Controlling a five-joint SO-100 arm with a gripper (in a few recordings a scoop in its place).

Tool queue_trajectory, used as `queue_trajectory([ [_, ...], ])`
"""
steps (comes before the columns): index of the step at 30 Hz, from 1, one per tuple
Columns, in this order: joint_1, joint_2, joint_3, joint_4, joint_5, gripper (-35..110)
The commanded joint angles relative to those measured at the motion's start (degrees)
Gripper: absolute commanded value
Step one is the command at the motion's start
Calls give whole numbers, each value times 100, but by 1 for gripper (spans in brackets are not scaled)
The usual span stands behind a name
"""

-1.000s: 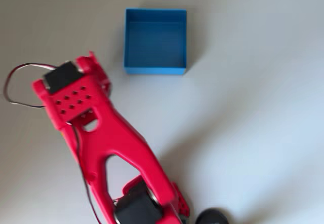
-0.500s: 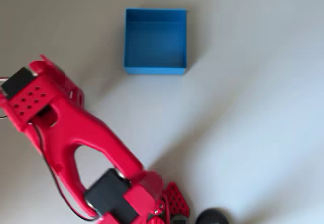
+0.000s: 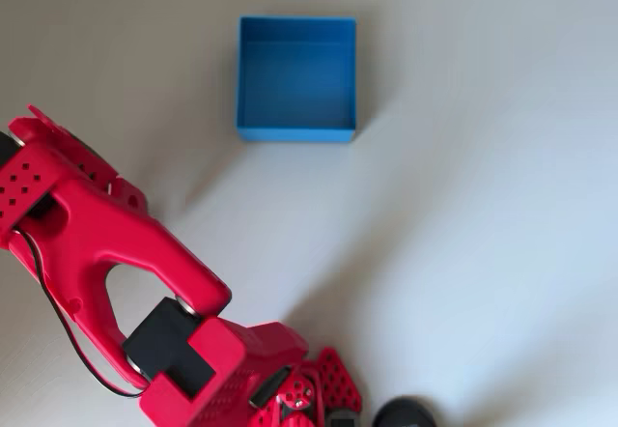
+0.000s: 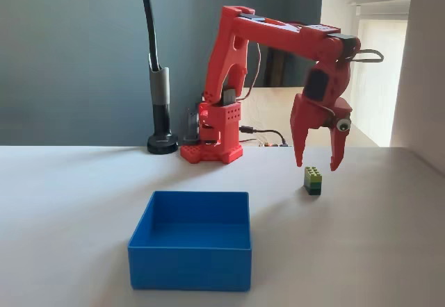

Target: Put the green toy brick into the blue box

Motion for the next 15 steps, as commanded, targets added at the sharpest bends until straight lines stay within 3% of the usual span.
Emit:
queue_trajectory([
  [1,-141,114,-185,264,-70,27],
  [15,-141,-237,-62,290,70,27],
])
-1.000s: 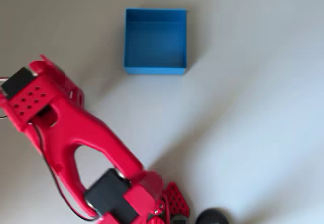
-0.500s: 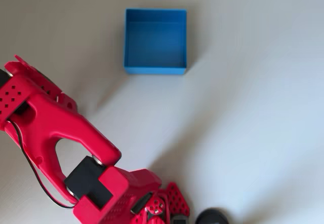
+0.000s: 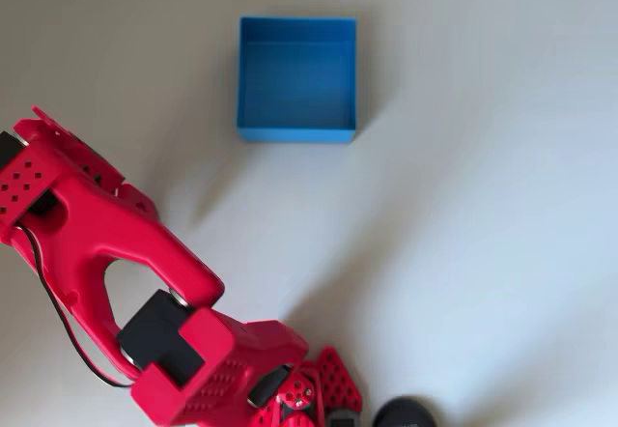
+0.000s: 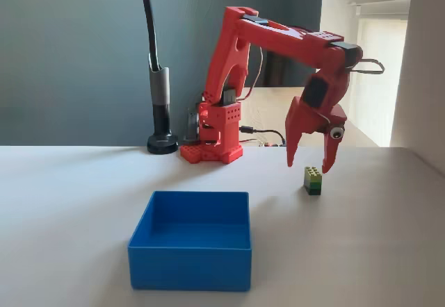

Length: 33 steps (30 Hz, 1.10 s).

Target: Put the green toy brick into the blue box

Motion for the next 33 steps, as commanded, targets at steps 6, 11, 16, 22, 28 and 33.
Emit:
queue_trajectory([
  [6,-193,-167,-448,-62,18,27],
  [11,-220,-202,-272,-457,-9,26],
  [16,-220,-202,167,-835,-9,25],
  [22,-211,-202,536,-1151,26,15],
  [28,-229,-202,598,-1380,246,2],
  [33,-264,-202,519,-1406,633,0],
])
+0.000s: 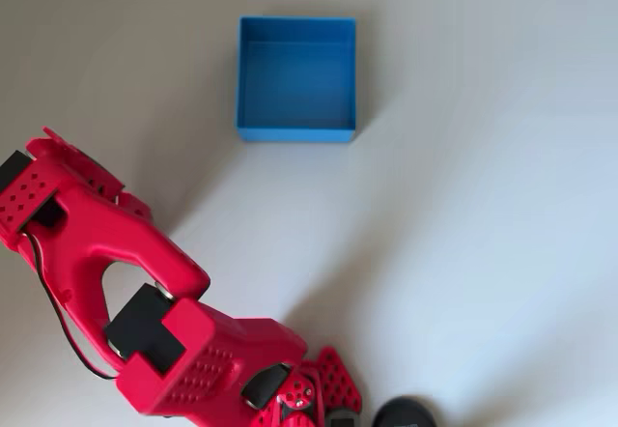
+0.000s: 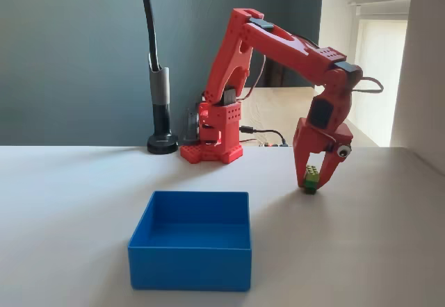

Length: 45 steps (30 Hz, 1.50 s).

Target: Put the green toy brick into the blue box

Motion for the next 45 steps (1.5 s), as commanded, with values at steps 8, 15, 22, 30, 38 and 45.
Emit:
queue_trajectory([
  [8,-272,264,-475,-53,791,0],
  [15,-237,387,-1151,-44,1274,0],
  [22,-246,1512,-1169,-220,1626,0],
  [30,264,2610,-1187,-870,2092,0],
  [38,1591,3173,-782,-1397,2136,0],
  [45,2953,3146,-413,-1696,2030,0],
])
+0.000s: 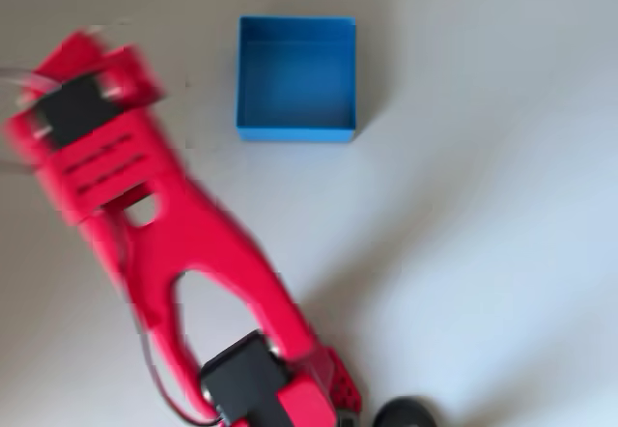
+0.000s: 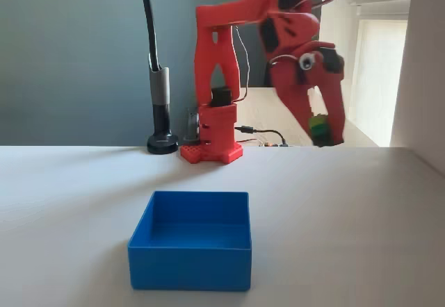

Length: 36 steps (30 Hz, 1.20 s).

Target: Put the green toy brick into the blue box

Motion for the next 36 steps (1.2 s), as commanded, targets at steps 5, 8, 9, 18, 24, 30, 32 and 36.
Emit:
queue_trajectory([
  [5,1354,492,-44,-97,53,0],
  [8,1749,492,-62,-97,105,0],
  [9,1872,483,-70,-97,114,0],
  [18,2593,457,-53,-88,185,0],
  [24,2637,431,-88,-79,290,0],
  [30,2619,-343,-554,105,510,0],
  [32,2619,-756,-914,264,598,0],
  [36,2628,-1503,-1441,334,677,0],
])
